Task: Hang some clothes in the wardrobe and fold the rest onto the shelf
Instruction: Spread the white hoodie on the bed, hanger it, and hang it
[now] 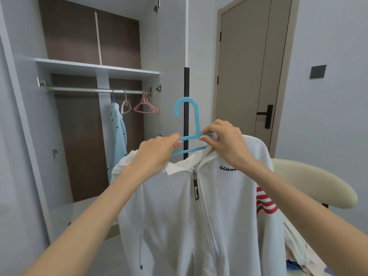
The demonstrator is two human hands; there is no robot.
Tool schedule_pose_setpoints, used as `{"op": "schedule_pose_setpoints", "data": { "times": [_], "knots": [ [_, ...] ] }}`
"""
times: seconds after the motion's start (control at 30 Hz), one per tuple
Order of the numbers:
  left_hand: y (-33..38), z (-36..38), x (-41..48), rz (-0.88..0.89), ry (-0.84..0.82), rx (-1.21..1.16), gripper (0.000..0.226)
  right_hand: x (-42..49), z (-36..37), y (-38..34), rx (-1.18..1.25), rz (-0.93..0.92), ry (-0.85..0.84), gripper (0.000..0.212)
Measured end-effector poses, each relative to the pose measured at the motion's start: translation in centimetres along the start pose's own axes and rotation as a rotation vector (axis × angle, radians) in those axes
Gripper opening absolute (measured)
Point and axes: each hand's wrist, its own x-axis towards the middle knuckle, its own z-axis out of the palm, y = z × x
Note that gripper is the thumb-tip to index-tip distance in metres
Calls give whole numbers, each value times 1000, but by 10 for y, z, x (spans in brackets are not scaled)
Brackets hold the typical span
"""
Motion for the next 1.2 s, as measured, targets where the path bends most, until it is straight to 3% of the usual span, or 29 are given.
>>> {"op": "schedule_pose_setpoints", "data": {
  "times": [0.1,0.23,0.3,0.43,0.57,0.77,0.87,1.07,1.2],
  "knots": [
    [5,4,-3,-33,60,24,23,-4,-9,13,89,104,-20,15],
    [4,13,-9,-91,113,8,22,-24,-21,41,222,327,-180,34],
    [3,15,-10,-108,136,2,22,-33,-25,51,246,342,-258,39],
    [3,18,-15,-96,160,-9,21,-38,-24,54,280,285,-352,23],
    [1,13,-22,-93,151,-33,20,-39,-18,53,306,291,-255,6],
    [-1,12,-29,-87,88,-7,18,-37,-18,51,498,439,-391,18],
    [0,15,-30,-96,71,-17,14,-41,-14,56,416,377,-298,13],
    [1,20,-30,-122,43,-34,16,-45,-10,60,133,85,-120,10],
    [2,30,-29,-172,74,-27,17,-40,-23,49,188,160,-199,10]
  ]
}}
